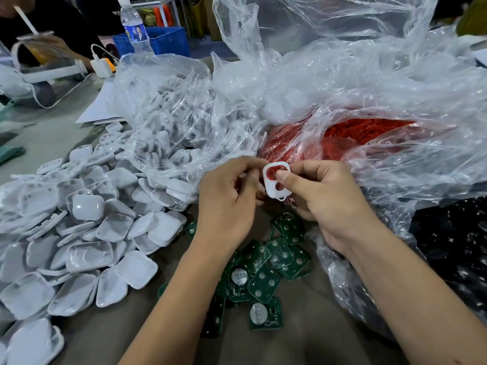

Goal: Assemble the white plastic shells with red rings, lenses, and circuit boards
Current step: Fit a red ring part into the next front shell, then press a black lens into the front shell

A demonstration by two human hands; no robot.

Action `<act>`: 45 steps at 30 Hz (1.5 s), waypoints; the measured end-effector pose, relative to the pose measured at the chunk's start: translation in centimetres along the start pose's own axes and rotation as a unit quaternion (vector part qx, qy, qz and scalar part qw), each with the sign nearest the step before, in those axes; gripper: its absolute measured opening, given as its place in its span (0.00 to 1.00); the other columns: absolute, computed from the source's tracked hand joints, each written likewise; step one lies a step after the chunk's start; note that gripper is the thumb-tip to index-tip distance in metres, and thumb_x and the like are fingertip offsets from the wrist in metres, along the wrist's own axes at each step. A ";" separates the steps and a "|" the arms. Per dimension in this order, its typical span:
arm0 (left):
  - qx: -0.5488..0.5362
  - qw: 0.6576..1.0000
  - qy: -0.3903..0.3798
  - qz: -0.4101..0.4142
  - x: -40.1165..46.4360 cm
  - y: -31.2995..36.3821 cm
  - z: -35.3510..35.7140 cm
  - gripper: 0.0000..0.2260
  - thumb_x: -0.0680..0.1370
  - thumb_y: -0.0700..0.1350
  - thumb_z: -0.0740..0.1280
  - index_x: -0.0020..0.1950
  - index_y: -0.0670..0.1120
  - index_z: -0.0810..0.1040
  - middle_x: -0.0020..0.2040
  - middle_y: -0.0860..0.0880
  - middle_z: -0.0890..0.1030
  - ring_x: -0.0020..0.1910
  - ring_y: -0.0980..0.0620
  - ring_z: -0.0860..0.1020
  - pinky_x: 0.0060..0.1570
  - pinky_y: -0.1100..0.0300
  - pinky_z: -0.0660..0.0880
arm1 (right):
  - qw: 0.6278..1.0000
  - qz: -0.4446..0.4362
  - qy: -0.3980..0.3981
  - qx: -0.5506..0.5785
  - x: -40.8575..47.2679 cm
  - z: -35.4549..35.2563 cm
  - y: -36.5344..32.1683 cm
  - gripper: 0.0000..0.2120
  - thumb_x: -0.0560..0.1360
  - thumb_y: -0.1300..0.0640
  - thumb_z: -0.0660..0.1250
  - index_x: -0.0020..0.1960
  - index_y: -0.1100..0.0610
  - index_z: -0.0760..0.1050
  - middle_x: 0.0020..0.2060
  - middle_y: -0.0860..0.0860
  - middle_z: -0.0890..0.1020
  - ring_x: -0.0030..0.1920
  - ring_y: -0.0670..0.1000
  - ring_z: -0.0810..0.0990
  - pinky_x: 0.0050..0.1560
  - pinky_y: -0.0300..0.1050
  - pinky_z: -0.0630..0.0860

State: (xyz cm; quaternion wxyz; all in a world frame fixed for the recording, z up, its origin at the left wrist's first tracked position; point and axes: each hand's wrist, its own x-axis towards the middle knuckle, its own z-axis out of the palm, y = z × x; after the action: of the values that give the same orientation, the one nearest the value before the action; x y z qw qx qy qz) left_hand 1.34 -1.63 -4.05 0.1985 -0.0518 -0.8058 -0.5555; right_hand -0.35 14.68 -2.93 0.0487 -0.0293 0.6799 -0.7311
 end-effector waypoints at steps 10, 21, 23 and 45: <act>0.111 0.976 0.007 0.186 0.0 -0.2 -0.2 0.14 0.75 0.39 0.76 0.60 0.47 0.86 0.56 0.56 0.85 0.56 0.60 0.82 0.55 0.58 0.81 | 0.999 -0.012 -0.026 -0.026 -0.6 0.0 -1.0 0.17 0.83 0.45 0.65 0.49 0.59 0.82 0.27 0.50 0.73 0.22 0.45 0.66 0.24 0.38 0.63; -0.050 0.980 0.174 -0.080 0.8 -0.1 -1.9 0.08 0.82 0.47 0.70 0.45 0.46 0.84 0.34 0.49 0.86 0.32 0.48 0.86 0.37 0.49 0.85 | 0.939 -0.078 -0.211 -0.260 -1.5 0.6 -1.0 0.23 0.76 0.73 0.57 0.58 0.46 0.68 0.51 0.48 0.74 0.47 0.47 0.73 0.46 0.42 0.72; -0.080 0.976 0.181 -0.090 0.8 0.0 -2.0 0.08 0.81 0.45 0.71 0.43 0.46 0.83 0.33 0.48 0.85 0.33 0.47 0.86 0.35 0.53 0.84 | 0.938 -0.099 -0.200 -0.267 -1.5 0.7 -0.9 0.25 0.76 0.76 0.55 0.57 0.47 0.70 0.50 0.45 0.76 0.50 0.47 0.76 0.50 0.43 0.76; -0.203 0.953 0.133 -0.181 0.6 1.0 -2.1 0.13 0.78 0.33 0.64 0.51 0.51 0.81 0.39 0.48 0.86 0.32 0.46 0.85 0.32 0.61 0.79 | 0.914 -0.144 -0.141 -0.352 -1.2 1.2 -0.4 0.15 0.78 0.72 0.65 0.56 0.56 0.83 0.53 0.45 0.80 0.50 0.42 0.82 0.56 0.42 0.81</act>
State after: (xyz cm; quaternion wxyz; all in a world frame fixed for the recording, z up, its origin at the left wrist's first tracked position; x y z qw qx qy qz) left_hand 1.61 -3.26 -2.31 0.1850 0.1303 -0.6385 -0.7356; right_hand 0.92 13.66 -2.38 0.0247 -0.2447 0.8679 -0.4316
